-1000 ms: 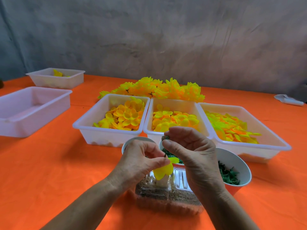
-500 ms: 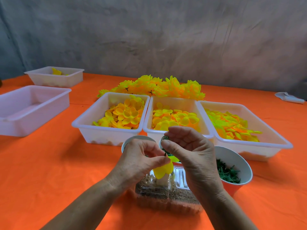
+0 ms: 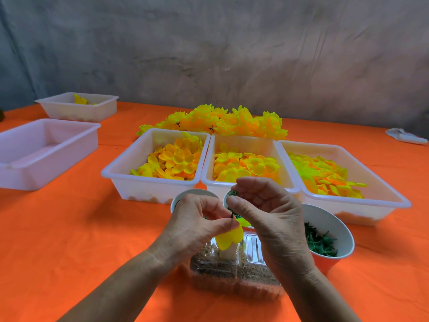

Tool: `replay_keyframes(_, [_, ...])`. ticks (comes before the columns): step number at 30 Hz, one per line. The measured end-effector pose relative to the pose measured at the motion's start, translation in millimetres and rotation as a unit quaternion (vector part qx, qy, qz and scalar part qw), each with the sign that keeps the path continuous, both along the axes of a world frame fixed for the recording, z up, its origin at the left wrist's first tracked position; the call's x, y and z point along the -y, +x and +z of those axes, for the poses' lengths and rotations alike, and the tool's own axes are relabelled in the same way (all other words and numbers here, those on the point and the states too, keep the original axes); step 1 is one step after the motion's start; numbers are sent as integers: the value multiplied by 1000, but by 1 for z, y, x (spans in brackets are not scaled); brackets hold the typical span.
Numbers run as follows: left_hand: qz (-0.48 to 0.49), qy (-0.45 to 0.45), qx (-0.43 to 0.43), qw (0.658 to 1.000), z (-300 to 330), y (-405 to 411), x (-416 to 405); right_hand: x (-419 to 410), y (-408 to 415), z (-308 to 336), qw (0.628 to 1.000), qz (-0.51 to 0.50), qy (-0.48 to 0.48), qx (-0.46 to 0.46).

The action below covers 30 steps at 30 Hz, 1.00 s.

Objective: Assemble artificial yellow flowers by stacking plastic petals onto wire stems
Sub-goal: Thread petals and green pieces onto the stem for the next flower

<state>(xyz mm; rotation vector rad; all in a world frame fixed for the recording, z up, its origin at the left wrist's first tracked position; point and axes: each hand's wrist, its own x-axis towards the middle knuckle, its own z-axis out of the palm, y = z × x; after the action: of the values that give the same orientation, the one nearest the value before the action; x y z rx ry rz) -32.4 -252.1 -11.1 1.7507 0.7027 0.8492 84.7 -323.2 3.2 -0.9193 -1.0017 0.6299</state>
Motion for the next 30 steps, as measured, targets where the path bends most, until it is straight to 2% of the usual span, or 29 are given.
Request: replay_keyframes(30, [1, -5, 8, 1000, -1, 1, 1, 3, -2, -1, 1000, -17, -11, 1])
